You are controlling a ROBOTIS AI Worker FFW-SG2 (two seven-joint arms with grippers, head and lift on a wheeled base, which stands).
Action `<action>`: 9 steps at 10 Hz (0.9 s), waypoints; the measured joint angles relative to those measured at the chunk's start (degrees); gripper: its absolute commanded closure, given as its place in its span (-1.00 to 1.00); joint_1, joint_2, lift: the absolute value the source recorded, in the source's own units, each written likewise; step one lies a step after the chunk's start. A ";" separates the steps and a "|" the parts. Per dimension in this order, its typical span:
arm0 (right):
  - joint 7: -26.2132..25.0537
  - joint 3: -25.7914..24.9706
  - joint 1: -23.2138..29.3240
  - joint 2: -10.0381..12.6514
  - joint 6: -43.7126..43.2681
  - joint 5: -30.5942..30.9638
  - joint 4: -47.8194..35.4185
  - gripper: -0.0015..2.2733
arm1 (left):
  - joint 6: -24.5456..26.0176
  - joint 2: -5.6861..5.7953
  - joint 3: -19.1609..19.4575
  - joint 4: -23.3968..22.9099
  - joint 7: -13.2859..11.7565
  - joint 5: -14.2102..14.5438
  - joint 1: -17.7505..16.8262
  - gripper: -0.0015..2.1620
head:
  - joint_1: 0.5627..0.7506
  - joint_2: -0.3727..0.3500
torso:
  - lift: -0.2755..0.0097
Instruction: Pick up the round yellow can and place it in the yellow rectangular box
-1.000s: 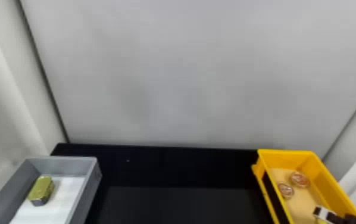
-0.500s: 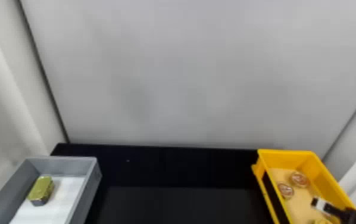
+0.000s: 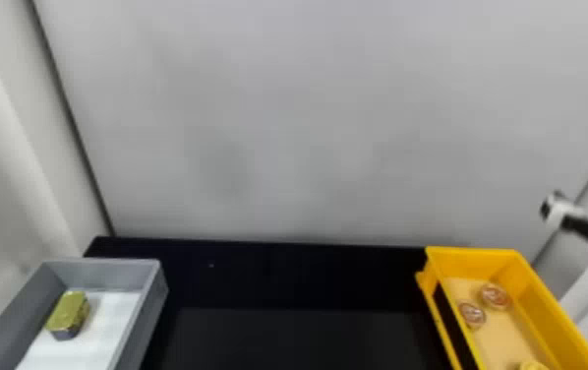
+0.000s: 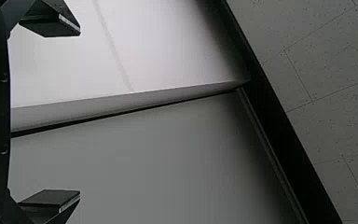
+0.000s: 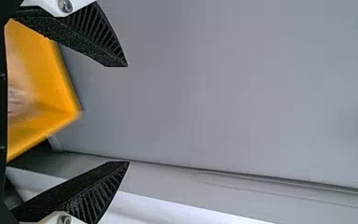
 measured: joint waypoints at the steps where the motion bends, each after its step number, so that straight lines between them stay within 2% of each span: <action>1: -1.37 1.64 -1.22 0.05 -2.88 2.99 -5.22 -0.96 | 0.09 -0.04 -0.07 0.00 0.07 0.06 0.02 -0.94 | -0.79 -0.19 | 0.87; 5: 0.01 7.58 -9.27 0.06 -8.50 11.61 -15.94 -0.94 | 0.29 -0.12 -0.28 0.25 0.14 0.34 0.03 -0.94 | -0.79 -0.19 | 0.87; 9: 3.27 13.94 -17.40 0.08 -14.39 19.60 -18.94 -0.93 | 0.34 0.01 -0.16 0.28 0.21 0.35 0.11 -0.94 | -0.79 -0.19 | 0.87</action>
